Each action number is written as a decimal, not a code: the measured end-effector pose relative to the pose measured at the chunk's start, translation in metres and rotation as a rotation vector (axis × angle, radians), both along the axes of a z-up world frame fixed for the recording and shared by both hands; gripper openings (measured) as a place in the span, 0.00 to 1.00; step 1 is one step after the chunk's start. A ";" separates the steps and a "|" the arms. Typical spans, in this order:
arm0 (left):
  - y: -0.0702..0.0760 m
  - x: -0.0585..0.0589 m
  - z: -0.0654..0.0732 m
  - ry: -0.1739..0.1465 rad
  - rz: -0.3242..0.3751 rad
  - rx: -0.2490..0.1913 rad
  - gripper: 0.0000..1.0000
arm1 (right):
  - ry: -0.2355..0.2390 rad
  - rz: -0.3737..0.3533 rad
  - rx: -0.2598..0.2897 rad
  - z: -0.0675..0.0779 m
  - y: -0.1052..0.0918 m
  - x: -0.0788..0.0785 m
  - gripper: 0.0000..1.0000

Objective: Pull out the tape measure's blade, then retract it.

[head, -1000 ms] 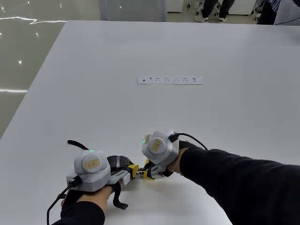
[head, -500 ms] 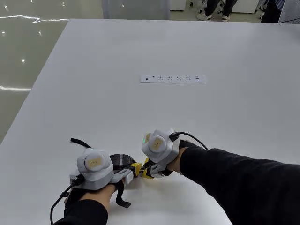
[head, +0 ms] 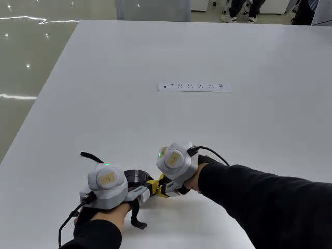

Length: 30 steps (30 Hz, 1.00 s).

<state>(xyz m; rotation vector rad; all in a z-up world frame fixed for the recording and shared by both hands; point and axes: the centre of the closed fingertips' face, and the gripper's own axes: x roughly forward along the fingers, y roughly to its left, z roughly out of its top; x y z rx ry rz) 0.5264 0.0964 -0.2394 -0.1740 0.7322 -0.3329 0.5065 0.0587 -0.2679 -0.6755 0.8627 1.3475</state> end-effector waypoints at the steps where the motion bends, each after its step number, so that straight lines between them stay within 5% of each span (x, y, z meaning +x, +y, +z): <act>1: 0.000 0.000 0.000 0.000 0.000 0.000 0.60 | 0.000 0.000 0.000 0.000 0.000 0.000 0.09; 23: -0.001 0.000 0.000 -0.012 -0.013 0.014 0.62 | -0.036 0.017 -0.002 -0.001 0.002 -0.001 0.11; 30: 0.000 0.002 0.003 0.005 -0.015 -0.019 0.62 | -0.069 -0.019 0.001 0.000 0.000 0.001 0.14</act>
